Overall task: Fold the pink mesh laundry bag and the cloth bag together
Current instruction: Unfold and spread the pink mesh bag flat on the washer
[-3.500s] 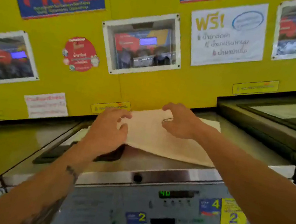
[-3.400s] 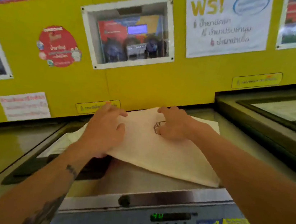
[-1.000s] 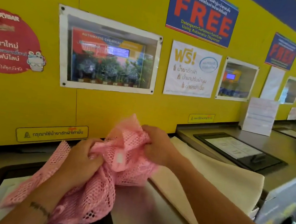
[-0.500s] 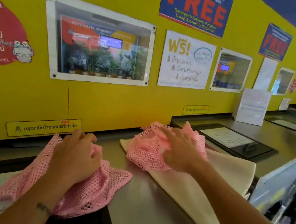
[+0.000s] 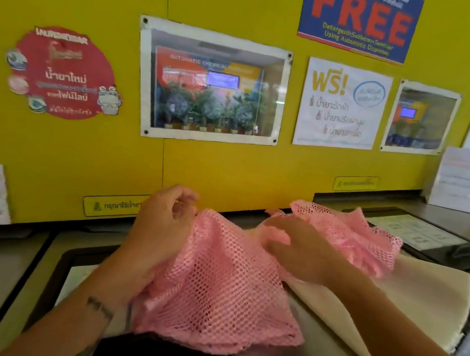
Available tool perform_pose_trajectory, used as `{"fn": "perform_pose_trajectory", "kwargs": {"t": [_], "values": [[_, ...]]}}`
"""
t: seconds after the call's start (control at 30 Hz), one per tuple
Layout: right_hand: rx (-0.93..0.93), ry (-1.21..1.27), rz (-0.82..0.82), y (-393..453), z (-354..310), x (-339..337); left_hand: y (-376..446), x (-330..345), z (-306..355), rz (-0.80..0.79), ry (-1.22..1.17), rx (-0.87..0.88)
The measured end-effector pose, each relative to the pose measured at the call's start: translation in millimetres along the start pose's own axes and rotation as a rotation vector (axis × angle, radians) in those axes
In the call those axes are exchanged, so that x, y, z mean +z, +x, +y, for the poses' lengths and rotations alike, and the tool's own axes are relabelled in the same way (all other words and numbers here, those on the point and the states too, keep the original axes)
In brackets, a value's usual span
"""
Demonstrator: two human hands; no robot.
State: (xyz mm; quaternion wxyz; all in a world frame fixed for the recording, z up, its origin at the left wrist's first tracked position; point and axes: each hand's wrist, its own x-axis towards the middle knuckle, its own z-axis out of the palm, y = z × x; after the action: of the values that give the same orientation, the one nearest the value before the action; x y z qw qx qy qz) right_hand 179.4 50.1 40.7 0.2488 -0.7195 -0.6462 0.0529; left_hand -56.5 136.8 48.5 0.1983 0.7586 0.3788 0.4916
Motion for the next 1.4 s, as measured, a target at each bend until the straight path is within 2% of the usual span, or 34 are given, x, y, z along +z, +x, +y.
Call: {"fn": "perform_pose_trajectory", "kwargs": {"t": [0.07, 0.13, 0.17, 0.2, 0.23, 0.3, 0.37, 0.43, 0.5, 0.57, 0.63, 0.7, 0.8, 0.87, 0.9, 1.0, 1.1, 1.13, 1.2, 1.3, 1.33, 1.4], "values": [[-0.049, 0.127, -0.149, -4.7, -23.2, 11.8, -5.9, -13.6, -7.1, -0.308, 0.136, -0.062], [-0.107, 0.098, -0.306, -8.5, -36.8, 37.0, -15.7, -26.2, -24.3, -0.655, 0.347, -0.168], [-0.159, 0.026, -0.326, -9.6, -38.0, 53.5, -22.7, -30.6, -34.8, -0.753, 0.441, -0.187], [-0.183, -0.059, -0.335, -9.6, -37.5, 67.4, -30.2, -33.8, -45.4, -0.78, 0.49, -0.186], [-0.205, -0.098, -0.298, -6.6, -35.4, 77.5, -36.2, -36.3, -54.7, -0.734, 0.487, -0.17], [-0.215, 0.011, -0.244, 0.1, -39.6, 75.9, -39.3, -46.9, -62.5, -0.552, 0.459, -0.136], [-0.242, 0.094, -0.187, 2.9, -47.9, 68.0, -35.5, -63.8, -60.1, -0.361, 0.394, -0.181], [-0.297, 0.085, -0.016, 11.0, -52.1, 64.8, -29.7, -82.9, -60.4, -0.132, 0.242, -0.283], [-0.261, 0.059, 0.145, 23.7, -52.3, 60.5, -23.3, -99.6, -61.0, 0.073, 0.01, -0.413], [-0.189, 0.037, 0.225, 33.6, -50.3, 60.0, -20.8, -111.0, -62.2, 0.199, -0.001, -0.535], [-0.18, 0.083, 0.23, 32.9, -54.9, 60.1, -21.3, -117.7, -66.4, 0.215, 0.168, -0.563], [-0.26, 0.134, 0.158, 23.4, -69.7, 64.9, -23.8, -118.4, -64.1, 0.146, 0.223, -0.566], [-0.433, 0.066, -0.102, 12.4, -94.5, 84.6, -26.6, -114.3, -66.2, 0.036, 0.256, -0.507], [-0.455, 0.022, -0.243, 15.2, -99.7, 105.0, -27.2, -112.9, -70.5, 0.0, 0.333, -0.393], [-0.454, 0.029, -0.247, 18.9, -98.7, 113.9, -27.9, -111.2, -70.3, -0.004, 0.405, -0.345], [-0.367, 0.069, -0.079, 28.6, -93.0, 120.2, -28.2, -104.2, -74.0, 0.05, 0.518, -0.192], [-0.198, 0.277, 0.119, 35.6, -91.3, 106.4, -25.5, -100.1, -75.0, 0.227, 0.517, -0.041], [-0.153, 0.357, 0.14, 37.5, -92.2, 98.9, -24.5, -99.9, -75.0, 0.285, 0.515, -0.02], [-0.139, 0.413, 0.013, 39.3, -95.2, 80.4, -24.3, -99.3, -72.6, 0.348, 0.478, -0.037], [-0.184, 0.271, -0.345, 34.5, -102.3, 57.1, -29.0, -92.3, -66.5, 0.281, 0.521, -0.174], [-0.187, 0.204, -0.369, 33.9, -103.7, 52.8, -30.6, -88.8, -66.1, 0.226, 0.572, -0.227], [-0.223, 0.057, -0.293, 34.2, -107.4, 49.7, -32.8, -80.5, -67.4, 0.079, 0.577, -0.319]]}}
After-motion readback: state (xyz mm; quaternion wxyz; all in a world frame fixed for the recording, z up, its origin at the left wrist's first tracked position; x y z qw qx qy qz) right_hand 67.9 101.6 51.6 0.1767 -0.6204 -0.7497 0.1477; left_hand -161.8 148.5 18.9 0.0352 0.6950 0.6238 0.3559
